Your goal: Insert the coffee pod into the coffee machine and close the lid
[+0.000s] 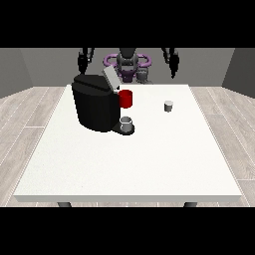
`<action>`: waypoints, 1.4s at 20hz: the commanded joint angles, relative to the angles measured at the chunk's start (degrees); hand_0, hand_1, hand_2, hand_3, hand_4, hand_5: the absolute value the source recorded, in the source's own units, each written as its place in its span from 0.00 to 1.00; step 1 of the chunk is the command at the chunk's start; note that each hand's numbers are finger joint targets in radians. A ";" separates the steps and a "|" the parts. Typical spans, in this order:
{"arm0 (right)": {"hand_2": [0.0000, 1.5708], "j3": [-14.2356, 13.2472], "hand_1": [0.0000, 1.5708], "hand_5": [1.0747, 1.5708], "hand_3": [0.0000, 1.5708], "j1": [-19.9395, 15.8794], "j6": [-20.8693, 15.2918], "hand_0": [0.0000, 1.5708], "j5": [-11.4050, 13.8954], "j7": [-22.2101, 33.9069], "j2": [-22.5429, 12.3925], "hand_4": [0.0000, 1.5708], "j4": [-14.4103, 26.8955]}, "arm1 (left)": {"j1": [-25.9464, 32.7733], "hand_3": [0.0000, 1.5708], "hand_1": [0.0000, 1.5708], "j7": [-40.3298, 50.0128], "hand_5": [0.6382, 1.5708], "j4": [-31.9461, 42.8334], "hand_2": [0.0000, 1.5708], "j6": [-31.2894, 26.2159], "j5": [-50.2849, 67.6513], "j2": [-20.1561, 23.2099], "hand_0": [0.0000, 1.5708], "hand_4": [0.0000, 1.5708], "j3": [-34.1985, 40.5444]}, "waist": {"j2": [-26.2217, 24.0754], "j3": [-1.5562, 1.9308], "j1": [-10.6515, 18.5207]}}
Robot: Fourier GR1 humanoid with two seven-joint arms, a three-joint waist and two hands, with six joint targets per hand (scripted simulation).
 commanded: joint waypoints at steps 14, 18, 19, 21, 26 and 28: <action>0.00 -5.45 0.00 1.00 0.00 0.66 -4.28 0.00 -0.79 -1.69 0.59 0.17 1.15 | 2.84 0.00 0.00 -7.54 1.00 0.03 0.00 -5.95 -3.75 5.92 0.00 0.14 1.54 | -2.39 0.78 -0.39; 0.00 -3.72 0.00 1.00 0.00 0.19 -4.23 0.00 -0.58 -3.22 1.49 0.11 -1.04 | -3.96 0.00 0.00 -7.74 1.00 7.54 0.00 -6.08 -4.66 10.44 0.00 0.00 6.66 | 0.79 0.77 -4.17; 0.00 -1.01 0.00 1.00 0.00 -0.18 -6.96 0.00 1.33 -4.81 3.94 0.11 -0.68 | -6.15 0.00 0.00 -7.27 1.00 10.04 0.00 -5.34 -4.78 11.52 0.00 0.00 8.22 | 3.12 0.76 -5.03; 0.00 -2.43 0.00 1.00 0.00 -1.35 -3.35 0.00 -1.09 -6.15 2.64 0.11 0.03 | -9.28 0.00 0.00 -5.63 1.00 12.99 0.00 -8.27 -2.23 13.67 0.00 0.00 10.00 | 5.34 0.77 -6.06; 0.00 -1.36 0.00 1.00 0.00 -4.30 -5.49 0.00 0.17 -2.31 3.37 0.15 -1.48 | -14.38 0.00 0.00 -3.15 1.00 20.67 0.00 -8.90 -4.40 15.02 0.00 0.00 9.66 | 5.75 0.76 -6.92; 0.00 -4.17 0.00 1.00 0.00 -5.02 -3.05 0.00 -2.03 -3.19 0.81 0.18 0.32 | -13.44 0.00 0.00 -5.67 1.00 22.65 0.00 -9.55 -5.88 15.27 0.00 0.00 8.98 | 7.10 0.76 -6.40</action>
